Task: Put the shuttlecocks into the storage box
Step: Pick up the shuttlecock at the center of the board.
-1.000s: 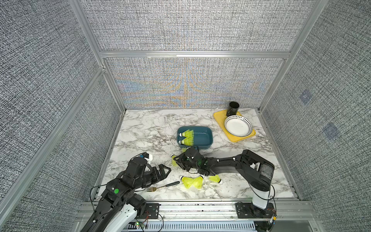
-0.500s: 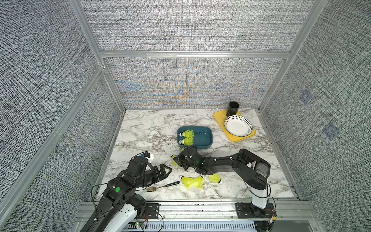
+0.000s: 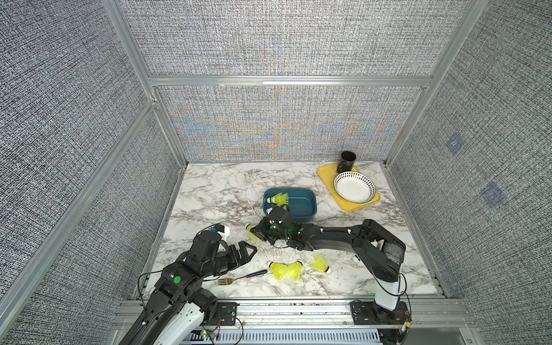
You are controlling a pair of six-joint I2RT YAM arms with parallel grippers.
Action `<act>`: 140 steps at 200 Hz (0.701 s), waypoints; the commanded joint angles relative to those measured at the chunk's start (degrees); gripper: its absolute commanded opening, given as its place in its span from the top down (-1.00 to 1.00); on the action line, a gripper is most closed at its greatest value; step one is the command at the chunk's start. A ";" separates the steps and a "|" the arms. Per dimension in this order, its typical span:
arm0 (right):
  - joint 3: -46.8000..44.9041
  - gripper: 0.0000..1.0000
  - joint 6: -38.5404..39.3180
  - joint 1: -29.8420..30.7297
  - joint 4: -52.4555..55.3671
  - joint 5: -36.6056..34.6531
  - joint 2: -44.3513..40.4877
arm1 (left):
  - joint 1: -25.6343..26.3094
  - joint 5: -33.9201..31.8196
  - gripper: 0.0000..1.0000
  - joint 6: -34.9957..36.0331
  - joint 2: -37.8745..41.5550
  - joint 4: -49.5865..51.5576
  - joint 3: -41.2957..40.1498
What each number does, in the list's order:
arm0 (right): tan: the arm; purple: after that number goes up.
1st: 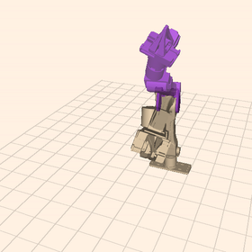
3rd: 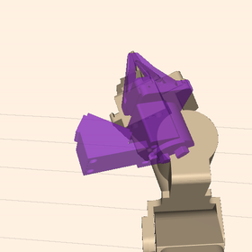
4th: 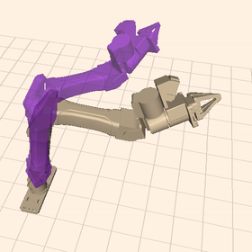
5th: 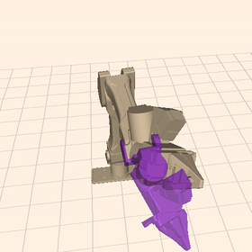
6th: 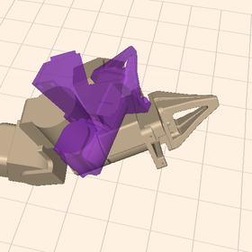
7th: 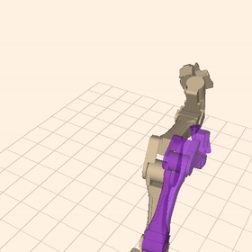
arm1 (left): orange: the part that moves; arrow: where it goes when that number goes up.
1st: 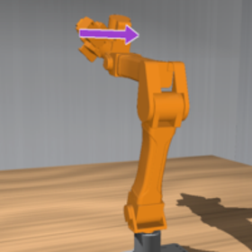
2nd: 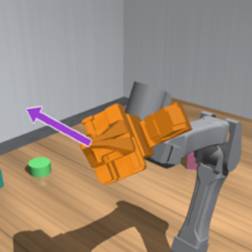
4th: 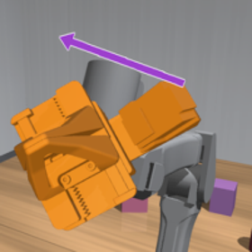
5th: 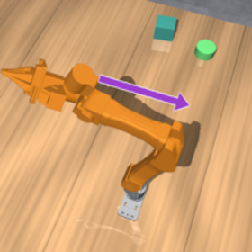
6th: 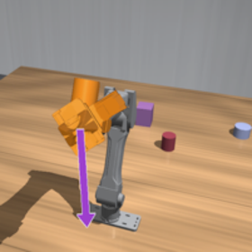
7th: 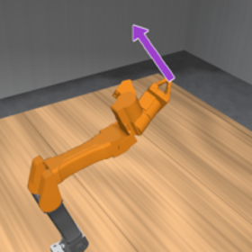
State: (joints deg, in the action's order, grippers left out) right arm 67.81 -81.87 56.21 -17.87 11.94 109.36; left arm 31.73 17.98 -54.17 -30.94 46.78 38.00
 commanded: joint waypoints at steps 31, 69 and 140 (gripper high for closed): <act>6.39 1.00 16.44 -1.87 15.64 1.76 -4.59 | 0.04 -0.43 -1.00 -0.93 -4.80 -7.37 2.23; 10.35 1.00 27.04 -4.86 26.23 1.06 -7.76 | 0.00 0.35 -1.00 -1.19 -10.50 -12.03 4.99; 12.17 1.00 42.57 -15.23 40.21 1.71 -13.55 | 0.00 1.00 -1.00 -0.36 -21.36 -17.75 11.46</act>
State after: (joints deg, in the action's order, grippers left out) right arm 79.61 -46.85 43.88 15.97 13.30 97.12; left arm 31.73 18.37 -55.48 -49.80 32.42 47.90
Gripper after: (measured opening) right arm 0.061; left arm 0.999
